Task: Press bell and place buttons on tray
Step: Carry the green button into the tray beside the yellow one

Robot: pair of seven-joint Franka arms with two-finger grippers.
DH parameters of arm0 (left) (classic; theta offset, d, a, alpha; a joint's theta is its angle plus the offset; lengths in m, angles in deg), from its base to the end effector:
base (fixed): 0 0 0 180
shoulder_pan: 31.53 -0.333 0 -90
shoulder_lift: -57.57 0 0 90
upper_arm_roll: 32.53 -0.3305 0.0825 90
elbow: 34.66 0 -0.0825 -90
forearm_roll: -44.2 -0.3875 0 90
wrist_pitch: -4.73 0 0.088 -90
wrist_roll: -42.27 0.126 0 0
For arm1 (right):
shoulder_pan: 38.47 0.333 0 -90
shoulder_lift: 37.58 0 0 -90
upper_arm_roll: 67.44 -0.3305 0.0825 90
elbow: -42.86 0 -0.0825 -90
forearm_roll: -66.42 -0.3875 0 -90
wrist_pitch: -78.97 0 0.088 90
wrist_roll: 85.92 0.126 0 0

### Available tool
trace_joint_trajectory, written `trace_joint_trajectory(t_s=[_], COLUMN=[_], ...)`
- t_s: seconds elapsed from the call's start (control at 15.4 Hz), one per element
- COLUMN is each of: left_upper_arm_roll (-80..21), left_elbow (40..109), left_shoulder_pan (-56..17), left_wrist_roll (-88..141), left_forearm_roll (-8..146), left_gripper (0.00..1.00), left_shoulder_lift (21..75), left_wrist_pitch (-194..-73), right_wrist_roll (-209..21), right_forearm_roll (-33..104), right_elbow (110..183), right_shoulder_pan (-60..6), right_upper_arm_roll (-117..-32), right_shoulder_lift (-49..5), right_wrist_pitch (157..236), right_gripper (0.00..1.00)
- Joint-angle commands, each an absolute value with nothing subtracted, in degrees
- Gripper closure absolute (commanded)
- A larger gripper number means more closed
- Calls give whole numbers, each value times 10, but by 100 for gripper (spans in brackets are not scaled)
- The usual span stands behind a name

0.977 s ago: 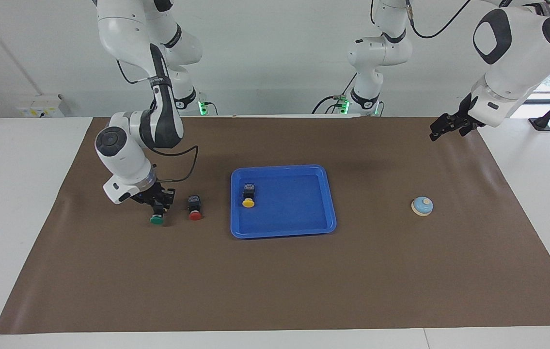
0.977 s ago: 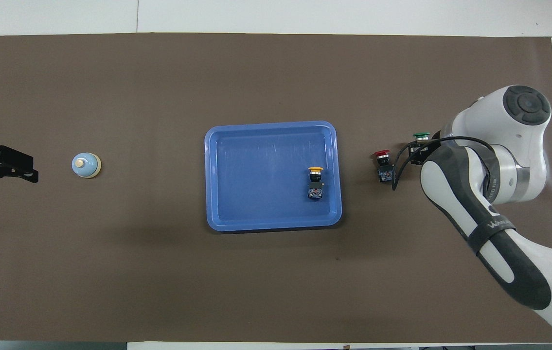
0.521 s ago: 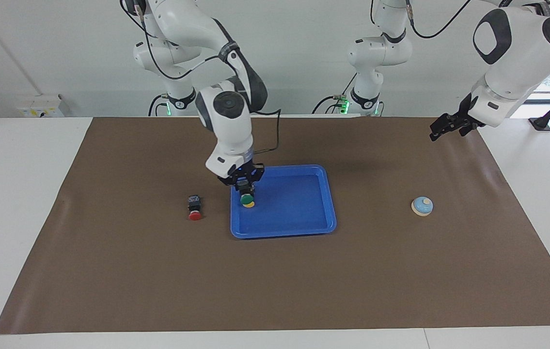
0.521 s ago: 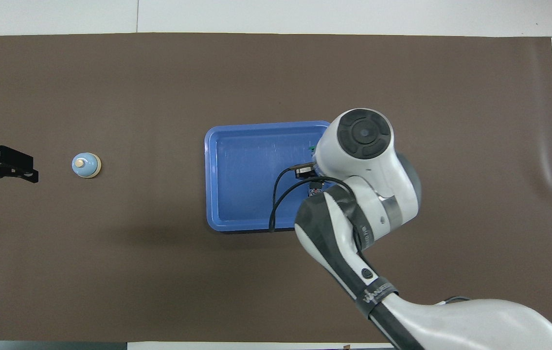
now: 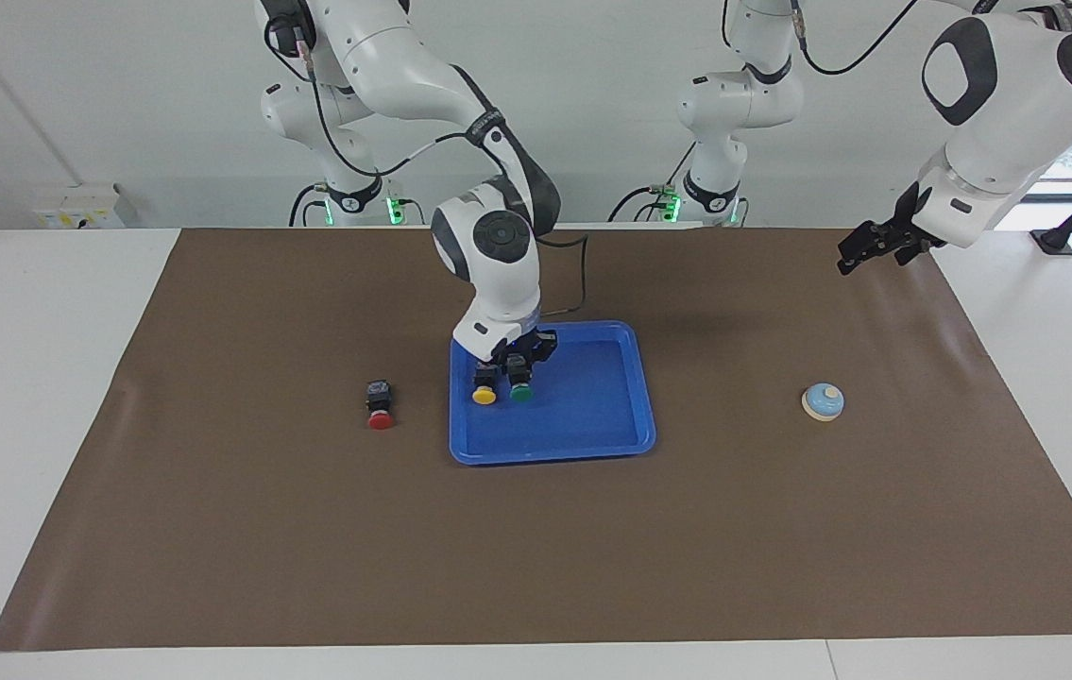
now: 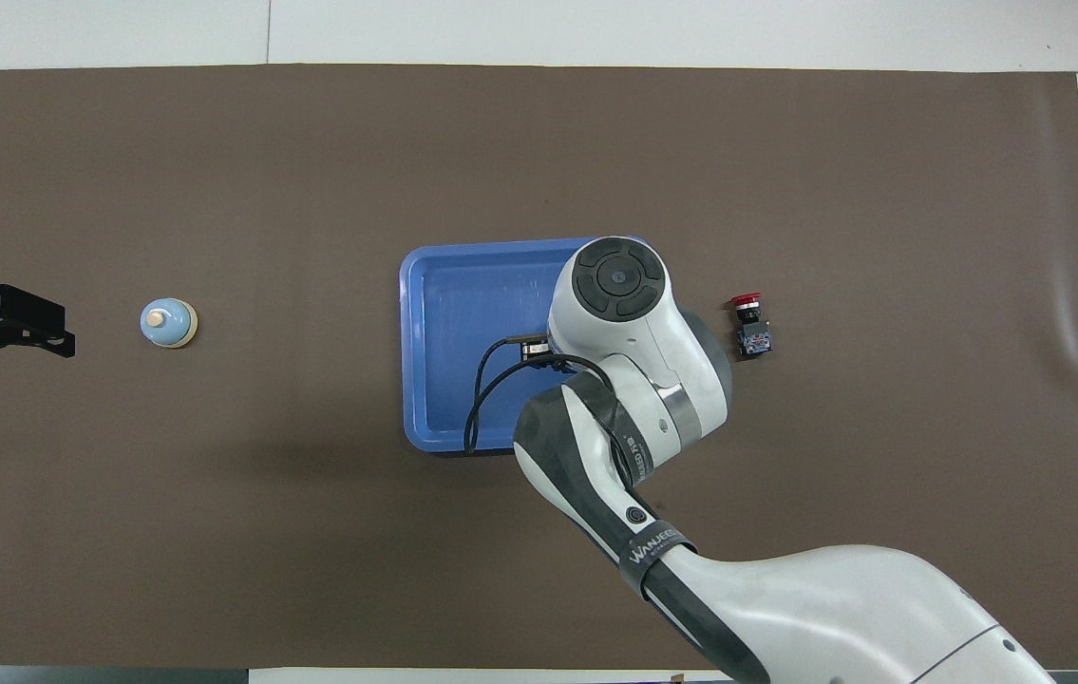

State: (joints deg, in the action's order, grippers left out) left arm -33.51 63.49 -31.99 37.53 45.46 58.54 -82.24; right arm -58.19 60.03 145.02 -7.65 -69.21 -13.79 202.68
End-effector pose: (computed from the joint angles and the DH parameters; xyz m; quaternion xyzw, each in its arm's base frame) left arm 0.5358 0.0107 0.5587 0.9945 0.0541 -0.0893 0.0086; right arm 0.5486 0.3564 0.3126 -0.9984 -0.0093 0.0430 0.0351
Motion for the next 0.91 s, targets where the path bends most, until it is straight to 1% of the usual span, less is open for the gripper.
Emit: trace_joint_trajectory(t_s=[0.0,0.52,0.59,0.72,0.85], left_upper_arm_roll=[-338,-338,-338,-338,-338], left_elbow=[639,639,639,639,639], left_shoulder_pan=[-319,-319,-318,-318,-319], left_wrist_roll=[371,371,371,371,371], left_forearm_roll=[460,460,460,460,460], left_gripper=[0,0,0,0,0], left_shoulder_lift=[593,593,593,594,593], left_wrist_pitch=[-828,-828,-828,-828,-828], right_wrist_roll=[-555,-543,-542,-539,-538], right_forearm_roll=[585,585,585,588,596], right_elbow=[1430,1454,1454,1453,1435], right_shoulder_pan=[-67,-65,-65,-61,-60], right_upper_arm_roll=[-695,-695,-695,-694,-693], right_shoulder_lift=[-124,-124,-124,-126,-127], right_wrist_pitch=[2027,2057,2055,2042,2006], right_gripper=[100,100,90,0,0])
